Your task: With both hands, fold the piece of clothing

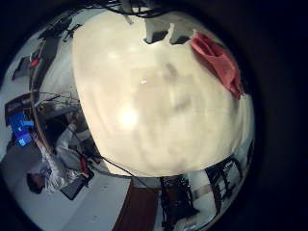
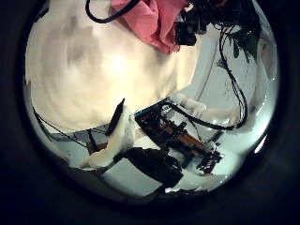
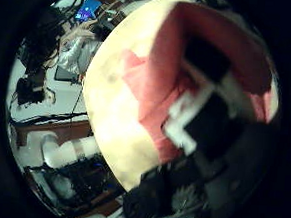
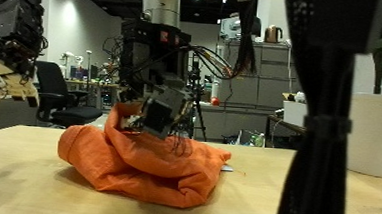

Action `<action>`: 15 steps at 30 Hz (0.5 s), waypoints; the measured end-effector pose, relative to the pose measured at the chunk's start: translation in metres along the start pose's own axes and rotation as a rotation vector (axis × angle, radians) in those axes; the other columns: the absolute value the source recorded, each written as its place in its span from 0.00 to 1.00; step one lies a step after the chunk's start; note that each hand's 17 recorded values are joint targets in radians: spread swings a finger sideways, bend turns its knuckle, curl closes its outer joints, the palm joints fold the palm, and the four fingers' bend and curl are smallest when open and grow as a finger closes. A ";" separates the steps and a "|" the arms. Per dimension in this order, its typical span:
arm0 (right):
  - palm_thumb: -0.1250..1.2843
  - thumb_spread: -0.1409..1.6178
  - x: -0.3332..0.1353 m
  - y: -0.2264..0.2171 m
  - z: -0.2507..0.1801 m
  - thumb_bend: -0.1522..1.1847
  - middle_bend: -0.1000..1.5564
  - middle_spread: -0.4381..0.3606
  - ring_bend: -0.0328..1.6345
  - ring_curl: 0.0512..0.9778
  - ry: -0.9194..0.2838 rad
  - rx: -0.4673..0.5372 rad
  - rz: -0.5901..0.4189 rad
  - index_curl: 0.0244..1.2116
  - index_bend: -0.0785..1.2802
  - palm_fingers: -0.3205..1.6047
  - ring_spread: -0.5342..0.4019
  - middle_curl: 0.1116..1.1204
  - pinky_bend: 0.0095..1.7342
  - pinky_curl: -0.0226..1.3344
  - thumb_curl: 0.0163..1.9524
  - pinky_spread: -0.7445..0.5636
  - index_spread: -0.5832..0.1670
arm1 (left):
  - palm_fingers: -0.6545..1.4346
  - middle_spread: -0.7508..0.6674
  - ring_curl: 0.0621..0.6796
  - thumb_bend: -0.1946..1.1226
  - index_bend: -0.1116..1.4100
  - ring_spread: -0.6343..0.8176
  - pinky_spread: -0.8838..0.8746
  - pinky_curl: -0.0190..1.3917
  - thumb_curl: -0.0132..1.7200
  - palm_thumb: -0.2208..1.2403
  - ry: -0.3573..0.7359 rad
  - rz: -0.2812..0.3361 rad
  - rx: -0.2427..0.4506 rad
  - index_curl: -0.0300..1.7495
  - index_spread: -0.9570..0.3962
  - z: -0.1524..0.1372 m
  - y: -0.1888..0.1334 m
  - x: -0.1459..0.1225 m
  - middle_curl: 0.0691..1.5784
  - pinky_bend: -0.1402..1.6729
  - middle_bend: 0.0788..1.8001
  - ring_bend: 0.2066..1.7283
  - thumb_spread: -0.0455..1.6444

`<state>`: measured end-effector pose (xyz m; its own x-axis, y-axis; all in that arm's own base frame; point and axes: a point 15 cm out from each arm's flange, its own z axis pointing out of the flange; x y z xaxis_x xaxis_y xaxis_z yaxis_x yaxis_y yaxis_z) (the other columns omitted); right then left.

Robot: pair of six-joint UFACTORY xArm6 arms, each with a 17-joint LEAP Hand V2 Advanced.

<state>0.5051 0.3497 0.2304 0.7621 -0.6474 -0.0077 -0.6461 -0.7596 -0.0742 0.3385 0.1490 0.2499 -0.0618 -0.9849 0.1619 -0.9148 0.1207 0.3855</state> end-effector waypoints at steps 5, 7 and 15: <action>0.68 0.77 0.009 0.008 -0.025 0.11 0.46 0.45 0.62 0.43 -0.055 0.034 -0.020 0.37 0.35 0.09 0.41 0.37 0.58 0.44 0.31 0.51 0.24 | 0.29 0.86 0.26 0.14 0.18 0.85 0.83 0.24 0.18 0.48 0.001 0.002 -0.006 0.17 0.81 0.003 0.001 0.002 0.09 0.20 0.05 0.12 0.74; 0.69 0.75 0.015 0.023 -0.036 0.11 0.43 0.48 0.58 0.40 -0.068 0.006 -0.030 0.35 0.34 0.09 0.46 0.34 0.57 0.43 0.31 0.57 0.24 | 0.28 0.86 0.26 0.14 0.18 0.85 0.83 0.24 0.18 0.48 -0.005 0.009 -0.001 0.17 0.81 0.000 0.001 0.007 0.09 0.20 0.05 0.12 0.74; 0.74 0.68 0.029 0.102 -0.112 0.10 0.31 0.60 0.40 0.26 -0.100 -0.114 0.013 0.30 0.23 0.12 0.72 0.25 0.43 0.33 0.32 0.82 0.27 | 0.29 0.86 0.26 0.14 0.18 0.85 0.83 0.24 0.18 0.49 -0.028 0.028 0.023 0.17 0.81 -0.018 0.017 0.030 0.09 0.19 0.05 0.12 0.75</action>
<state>0.4565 0.2463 0.3344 0.7501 -0.6526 -0.1074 -0.6526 -0.7567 0.0401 0.3287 0.1240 0.2773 -0.0986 -0.9842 0.1471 -0.9214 0.1461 0.3601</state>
